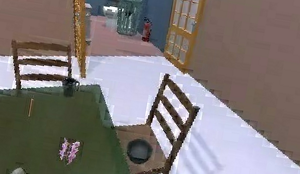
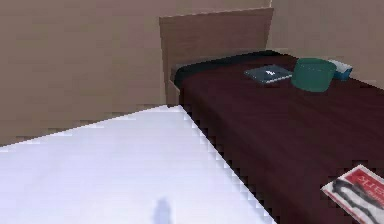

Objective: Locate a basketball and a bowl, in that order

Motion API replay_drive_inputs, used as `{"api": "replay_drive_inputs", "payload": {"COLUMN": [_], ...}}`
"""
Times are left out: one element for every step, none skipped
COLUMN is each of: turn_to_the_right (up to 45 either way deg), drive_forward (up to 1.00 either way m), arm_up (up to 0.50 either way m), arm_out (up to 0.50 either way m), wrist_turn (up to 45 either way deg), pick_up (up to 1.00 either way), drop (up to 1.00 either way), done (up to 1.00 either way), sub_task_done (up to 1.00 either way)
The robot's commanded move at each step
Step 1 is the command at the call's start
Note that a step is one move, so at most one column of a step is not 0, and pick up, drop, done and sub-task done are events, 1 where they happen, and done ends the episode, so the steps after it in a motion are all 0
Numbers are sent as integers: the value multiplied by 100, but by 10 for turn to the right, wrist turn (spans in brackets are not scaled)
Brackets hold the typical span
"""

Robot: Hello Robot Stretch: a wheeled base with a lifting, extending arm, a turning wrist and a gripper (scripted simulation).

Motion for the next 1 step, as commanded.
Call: {"api": "replay_drive_inputs", "payload": {"turn_to_the_right": [0], "drive_forward": [0], "arm_up": [0], "arm_out": [0], "wrist_turn": [0], "pick_up": [0], "drop": [0], "done": [100], "sub_task_done": [0]}}
